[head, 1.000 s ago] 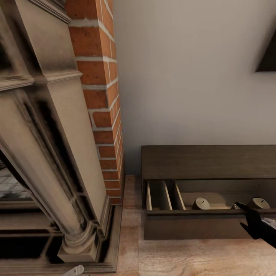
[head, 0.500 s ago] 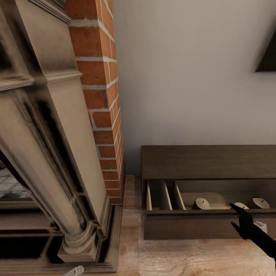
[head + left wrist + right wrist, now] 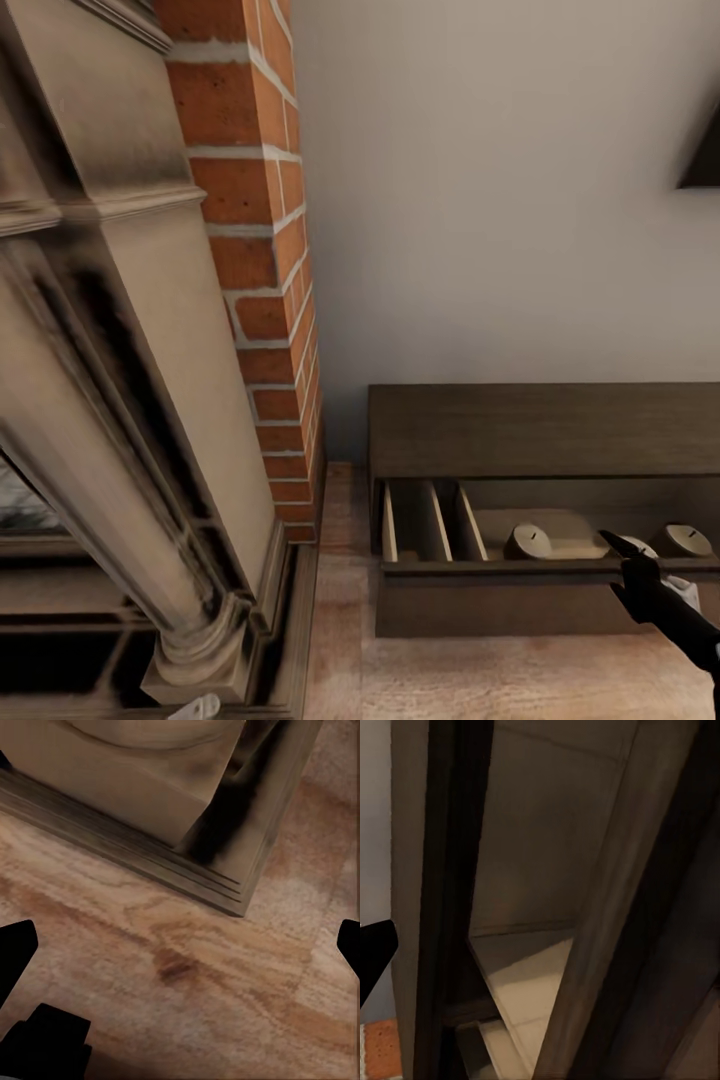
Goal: Place each of the two pumpkins and all three candles from the living room inside a cabinet in the living room (use any cabinet), then make sure every cabinet is closed, and position the cauldron so it is next to a table in the living room.
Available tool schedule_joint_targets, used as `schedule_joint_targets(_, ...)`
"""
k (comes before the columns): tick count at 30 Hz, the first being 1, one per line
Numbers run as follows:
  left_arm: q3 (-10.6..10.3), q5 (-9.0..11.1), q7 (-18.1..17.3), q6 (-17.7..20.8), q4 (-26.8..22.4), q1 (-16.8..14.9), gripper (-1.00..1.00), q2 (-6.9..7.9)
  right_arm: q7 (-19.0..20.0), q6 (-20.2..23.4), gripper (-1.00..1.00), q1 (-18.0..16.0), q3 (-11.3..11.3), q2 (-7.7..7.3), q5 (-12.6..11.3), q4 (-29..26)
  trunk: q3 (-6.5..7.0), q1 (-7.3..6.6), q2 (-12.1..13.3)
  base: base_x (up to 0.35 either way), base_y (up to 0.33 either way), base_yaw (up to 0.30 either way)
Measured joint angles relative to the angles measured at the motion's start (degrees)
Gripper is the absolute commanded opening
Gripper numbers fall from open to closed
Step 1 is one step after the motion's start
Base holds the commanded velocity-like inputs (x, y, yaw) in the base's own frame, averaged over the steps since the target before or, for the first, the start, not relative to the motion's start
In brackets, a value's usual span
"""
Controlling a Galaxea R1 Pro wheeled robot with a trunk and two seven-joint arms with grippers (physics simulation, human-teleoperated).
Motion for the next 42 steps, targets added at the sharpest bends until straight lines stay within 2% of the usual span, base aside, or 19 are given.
schedule_joint_targets(5,-0.57,-0.63,-0.16,0.06,-0.01,-0.08,1.0,-0.13,3.51,-0.22,1.0,-0.01,-0.09,0.14,0.2,1.48,0.0,0.0,0.0,0.008,0.0,0.0)
schedule_joint_targets(8,-3.31,-1.87,-0.18,0.1,0.0,-0.91,1.0,-0.17,4.45,-0.4,1.0,-0.01,0.07,0.23,0.34,1.82,0.0,0.0,0.0,0.0,0.0,0.0)
schedule_joint_targets(9,-3.89,-2.05,-0.18,0.12,0.0,-1.14,1.0,-0.17,4.18,-0.57,1.0,-0.01,0.55,0.23,0.24,1.71,0.0,0.0,0.0,0.0,0.0,0.0)
schedule_joint_targets(12,-5.46,-2.25,-0.24,0.52,-0.01,-2.46,1.0,-0.23,0.93,-1.41,1.0,0.0,4.89,-0.03,0.0,0.01,0.0,0.0,0.0,0.0,0.0,0.0)
schedule_joint_targets(13,-6.4,-2.25,-0.3,0.67,-0.01,-3.1,1.0,-0.32,1.24,-1.61,1.0,0.0,6.05,-0.03,0.01,0.01,0.0,0.0,0.0,0.0,0.0,0.0)
schedule_joint_targets(16,-8.38,-2.18,-0.43,0.91,0.0,-4.65,1.0,-0.87,4.2,-1.93,1.0,-0.01,7.11,0.14,0.32,0.76,0.0,0.0,0.0,0.0,0.0,0.0)
schedule_joint_targets(19,-8.81,-2.24,-0.37,1.09,0.0,-5.09,1.0,-2.01,4.41,-1.75,1.0,-0.02,7.38,-0.03,-0.05,0.91,0.0,0.0,0.0,0.0,0.0,0.0)
schedule_joint_targets(21,-8.87,-2.26,-0.37,1.13,0.0,-5.21,1.0,-2.26,4.52,-1.83,1.0,-0.01,7.4,0.06,0.02,0.9,0.0,0.0,0.0,0.037,-0.023,0.0)
schedule_joint_targets(24,-8.94,-2.26,-0.36,1.2,0.01,-5.26,1.0,-2.35,4.72,-1.78,1.0,-0.01,7.41,0.11,-0.3,1.19,0.0,0.0,0.0,0.191,-0.11,0.0)
schedule_joint_targets(27,-10.43,-2.29,-0.3,1.18,0.01,-5.27,1.0,-2.36,4.76,-1.96,1.0,-0.05,7.42,0.18,-0.32,1.35,0.0,0.0,0.0,0.249,-0.131,0.0)
schedule_joint_targets(29,-11.0,-2.33,-0.23,1.17,0.03,-5.28,1.0,-2.37,4.81,-3.87,1.0,-0.17,7.36,0.12,-0.55,1.74,0.0,0.0,0.0,0.115,-0.057,0.0)
schedule_joint_targets(33,-11.27,-2.35,-0.22,1.17,0.02,-5.28,1.0,-2.37,5.15,-6.84,1.0,-0.31,7.45,0.16,-0.77,2.41,0.0,0.0,0.0,0.028,-0.013,0.0)
schedule_joint_targets(42,-11.3,-2.35,-0.28,1.22,0.08,-5.28,1.0,-2.37,5.56,-7.32,1.0,-0.36,7.45,0.36,-0.72,2.99,0.0,0.0,0.0,0.225,-0.14,0.0)
